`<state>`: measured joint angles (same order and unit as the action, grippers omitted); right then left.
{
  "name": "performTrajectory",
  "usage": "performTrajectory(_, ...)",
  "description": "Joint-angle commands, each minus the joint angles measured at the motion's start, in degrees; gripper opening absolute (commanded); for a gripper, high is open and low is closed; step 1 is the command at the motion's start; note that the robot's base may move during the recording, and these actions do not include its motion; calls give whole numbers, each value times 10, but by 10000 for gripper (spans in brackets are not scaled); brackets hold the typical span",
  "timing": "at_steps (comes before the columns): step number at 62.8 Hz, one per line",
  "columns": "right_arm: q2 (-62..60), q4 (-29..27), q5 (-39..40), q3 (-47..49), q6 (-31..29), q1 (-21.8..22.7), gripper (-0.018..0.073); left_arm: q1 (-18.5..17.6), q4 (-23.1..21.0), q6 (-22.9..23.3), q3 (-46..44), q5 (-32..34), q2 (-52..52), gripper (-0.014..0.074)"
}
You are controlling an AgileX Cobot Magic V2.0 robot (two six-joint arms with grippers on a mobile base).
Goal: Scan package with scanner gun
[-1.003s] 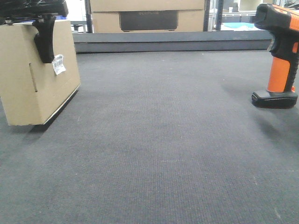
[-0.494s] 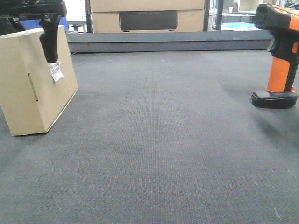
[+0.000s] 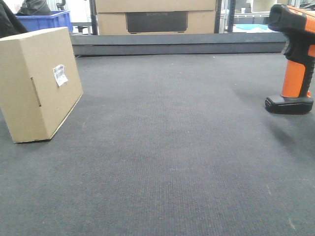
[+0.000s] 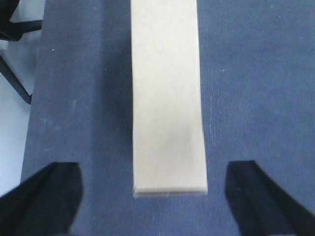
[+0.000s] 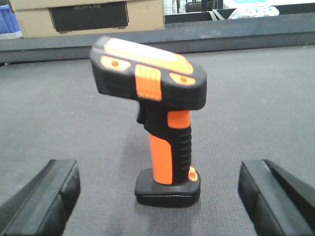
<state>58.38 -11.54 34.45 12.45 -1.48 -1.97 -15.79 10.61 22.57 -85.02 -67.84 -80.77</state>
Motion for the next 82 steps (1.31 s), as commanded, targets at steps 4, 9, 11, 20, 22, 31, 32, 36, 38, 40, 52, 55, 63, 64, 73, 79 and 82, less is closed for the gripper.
performTrajectory(4, -67, 4, -80, -1, 1, 1, 559, -1, -2, -1, 82, 44, 64, 266)
performTrajectory(9, -104, 4, -136, -1, 1, 1, 557, -1, 3, -1, 143, 87, 108, 118)
performTrajectory(11, -119, 4, -162, -1, 1, 1, 542, 1, 5, -1, 172, 108, 129, 47)
performTrajectory(20, -185, 4, -270, -1, 1, 1, 332, 29, 5, -1, 280, 168, 213, -109)
performTrajectory(22, -196, 4, -288, -1, 1, 1, 251, 37, 5, -5, 298, 177, 228, -109)
performTrajectory(31, -252, 4, -357, -1, 1, 1, -97, 83, -31, -92, 386, 245, 305, -109)
performTrajectory(32, -259, 4, -363, -1, 1, 1, -137, 86, -38, -103, 398, 252, 312, -109)
performTrajectory(36, -277, 4, -368, -1, 1, 1, -167, 94, -70, -145, 428, 284, 342, -109)
performTrajectory(38, -286, 4, -368, -1, 1, 1, -167, 97, -90, -167, 448, 303, 358, -107)
performTrajectory(40, -296, 4, -370, -1, 1, 1, -167, 98, -113, -191, 470, 322, 377, -99)
performTrajectory(52, -359, 4, -419, -1, 1, 1, -167, 98, -126, -199, 558, 387, 507, -90)
performTrajectory(55, -374, 4, -432, -1, 1, 1, -167, 98, -122, -199, 574, 394, 536, -90)
performTrajectory(63, -428, 4, -456, -1, 1, 1, -167, 98, -114, -199, 609, 397, 627, -90)
performTrajectory(64, -434, 4, -460, -1, 1, 1, -167, 98, -114, -199, 612, 397, 636, -90)
performTrajectory(73, -506, 4, -523, -1, 1, 1, -167, 98, -114, -199, 636, 391, 732, -91)
performTrajectory(79, -547, 4, -538, 0, 1, 1, -167, 98, -99, -199, 638, 390, 776, -91)
performTrajectory(82, -568, 4, -538, 0, 1, 1, -167, 98, -95, -199, 638, 390, 795, -91)
